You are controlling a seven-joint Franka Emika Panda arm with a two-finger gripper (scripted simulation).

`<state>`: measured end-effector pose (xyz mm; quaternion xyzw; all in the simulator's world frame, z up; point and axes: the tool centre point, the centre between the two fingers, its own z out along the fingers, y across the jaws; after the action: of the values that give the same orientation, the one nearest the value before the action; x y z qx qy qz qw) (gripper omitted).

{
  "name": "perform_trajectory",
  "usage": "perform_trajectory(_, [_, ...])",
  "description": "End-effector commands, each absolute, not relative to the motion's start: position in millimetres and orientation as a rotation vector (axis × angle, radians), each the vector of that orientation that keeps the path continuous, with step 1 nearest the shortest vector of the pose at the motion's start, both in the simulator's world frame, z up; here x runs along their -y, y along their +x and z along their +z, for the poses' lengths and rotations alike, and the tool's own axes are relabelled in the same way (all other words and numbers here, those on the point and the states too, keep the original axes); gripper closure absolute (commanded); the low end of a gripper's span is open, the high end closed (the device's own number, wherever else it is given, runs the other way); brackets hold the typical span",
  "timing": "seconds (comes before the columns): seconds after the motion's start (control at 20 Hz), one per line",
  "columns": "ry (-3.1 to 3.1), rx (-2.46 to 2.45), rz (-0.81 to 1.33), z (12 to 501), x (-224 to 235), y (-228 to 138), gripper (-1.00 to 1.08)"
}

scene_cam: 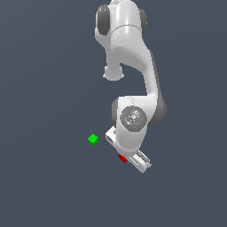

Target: Stack the red cube on top of the green cube.

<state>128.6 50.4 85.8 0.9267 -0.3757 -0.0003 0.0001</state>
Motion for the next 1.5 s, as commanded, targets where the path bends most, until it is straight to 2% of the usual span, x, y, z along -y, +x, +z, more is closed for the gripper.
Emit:
perform_trajectory(0.0, [2.911, 1.18, -0.001, 102, -50, 128, 1.08])
perform_trajectory(0.3, [2.911, 1.181, 0.0, 120, -50, 129, 1.08])
perform_trajectory(0.85, [2.912, 1.18, 0.001, 118, -44, 125, 1.08])
perform_trajectory(1.45, [2.912, 1.18, 0.001, 100, 3, 92, 1.08])
